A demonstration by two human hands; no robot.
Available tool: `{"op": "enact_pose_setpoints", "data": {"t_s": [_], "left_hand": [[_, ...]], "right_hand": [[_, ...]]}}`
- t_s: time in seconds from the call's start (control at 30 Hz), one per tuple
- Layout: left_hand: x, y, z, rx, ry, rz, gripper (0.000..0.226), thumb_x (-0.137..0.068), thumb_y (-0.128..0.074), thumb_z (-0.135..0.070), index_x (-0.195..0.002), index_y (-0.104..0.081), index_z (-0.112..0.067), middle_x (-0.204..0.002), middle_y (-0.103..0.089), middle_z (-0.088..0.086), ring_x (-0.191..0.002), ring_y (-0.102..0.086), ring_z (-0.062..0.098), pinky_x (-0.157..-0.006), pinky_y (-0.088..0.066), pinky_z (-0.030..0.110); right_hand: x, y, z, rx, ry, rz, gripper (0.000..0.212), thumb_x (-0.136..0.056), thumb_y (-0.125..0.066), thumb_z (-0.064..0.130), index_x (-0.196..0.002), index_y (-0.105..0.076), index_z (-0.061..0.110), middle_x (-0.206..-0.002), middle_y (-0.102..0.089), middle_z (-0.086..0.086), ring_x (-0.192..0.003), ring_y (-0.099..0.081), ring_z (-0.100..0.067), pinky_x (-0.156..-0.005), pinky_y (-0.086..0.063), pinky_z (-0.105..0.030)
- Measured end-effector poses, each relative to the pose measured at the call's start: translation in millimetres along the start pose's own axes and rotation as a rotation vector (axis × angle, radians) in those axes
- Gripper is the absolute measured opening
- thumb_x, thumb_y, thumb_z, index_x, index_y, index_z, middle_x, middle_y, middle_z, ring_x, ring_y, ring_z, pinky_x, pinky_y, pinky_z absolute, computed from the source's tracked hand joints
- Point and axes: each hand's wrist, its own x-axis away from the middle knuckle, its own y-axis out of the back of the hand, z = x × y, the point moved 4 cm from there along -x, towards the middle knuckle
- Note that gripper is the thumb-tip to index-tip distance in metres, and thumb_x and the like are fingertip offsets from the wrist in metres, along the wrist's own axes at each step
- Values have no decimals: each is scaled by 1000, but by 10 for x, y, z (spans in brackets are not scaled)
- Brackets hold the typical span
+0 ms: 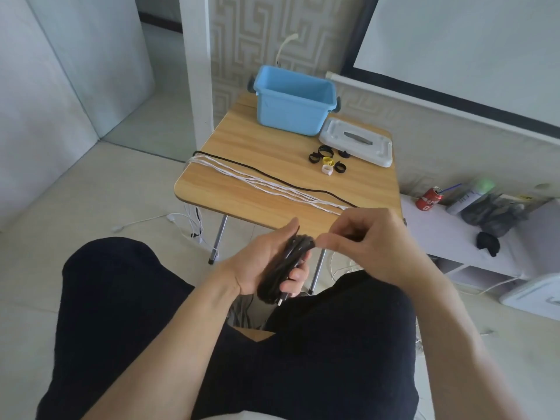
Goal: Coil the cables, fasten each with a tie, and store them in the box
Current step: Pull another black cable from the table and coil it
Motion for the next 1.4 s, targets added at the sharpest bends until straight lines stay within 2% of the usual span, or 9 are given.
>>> {"op": "enact_pose_setpoints", "data": {"t_s": [0.17,0.3,0.47,0.63,0.8,0.93,1.03,1.23,1.4], "left_hand": [[66,-186,-59,121,-50,308,41,-97,-52,-49,-92,-46,-9,-54,-35,-3,-38,-34,10,-47,-23,29],[110,-202,-55,266,-88,381,32,-100,-51,-42,-89,-46,-12,-50,-31,-7,-35,-30,10,-46,-26,26],[156,-107,-119,426,-168,375,29,-101,-48,-36,-90,-52,-9,-49,-35,-6,-35,-34,12,-48,-35,26],[181,-56,-113,405,-168,408,30,-101,-47,-38,-89,-53,-11,-47,-35,-7,-32,-33,10,-44,-33,26],[91,17,-73,374,-203,166,40,-101,-45,-37,-93,-63,-1,-46,-51,-4,-33,-50,8,-43,-47,24],[36,126,-23,206,-211,-81,46,-98,-49,-40,-104,-70,1,-57,-53,-2,-47,-54,12,-57,-49,29],[-10,154,-8,260,-187,10,43,-97,-53,-33,-111,-64,6,-72,-59,6,-63,-59,21,-76,-47,39],[-172,125,-208,301,-214,84,41,-101,-51,-40,-109,-59,0,-78,-64,6,-71,-63,22,-88,-50,41],[-348,156,-459,383,-199,-48,36,-104,-40,-42,-90,-53,-11,-53,-35,-11,-43,-36,5,-61,-48,26]], "right_hand": [[-53,-233,-250,-247,-3,-96,46,-80,-72,57,-75,-67,12,-59,-61,1,-50,-48,-10,-49,-37,-23],[-30,-472,-220,-251,10,-204,37,-105,-47,38,-78,-59,16,-65,-53,10,-61,-46,-4,-58,-37,-20],[0,-682,-244,-177,11,-52,40,-103,-39,48,-115,-63,19,-113,-59,2,-111,-54,-7,-89,-43,-19],[6,-725,-275,-403,-82,-10,53,-94,-51,53,-130,-48,14,-95,-73,-3,-85,-73,-18,-76,-59,-30],[-36,-649,-287,-331,-95,-80,38,-95,-53,53,-96,-64,16,-58,-58,-3,-46,-63,-24,-48,-47,-27],[-122,-537,-417,-219,-151,-22,39,-91,-52,58,-89,-64,22,-51,-56,2,-45,-64,-26,-46,-49,-32],[-254,-422,-469,-128,-103,141,39,-90,-54,60,-95,-65,23,-55,-57,6,-47,-65,-23,-52,-54,-44],[-592,-272,-457,-56,-35,260,29,-91,-52,58,-87,-61,30,-51,-52,12,-49,-57,-13,-55,-54,-33],[-914,-270,-584,-6,-22,279,41,-90,-39,63,-88,-56,26,-61,-56,6,-55,-55,-9,-60,-49,-27]]}}
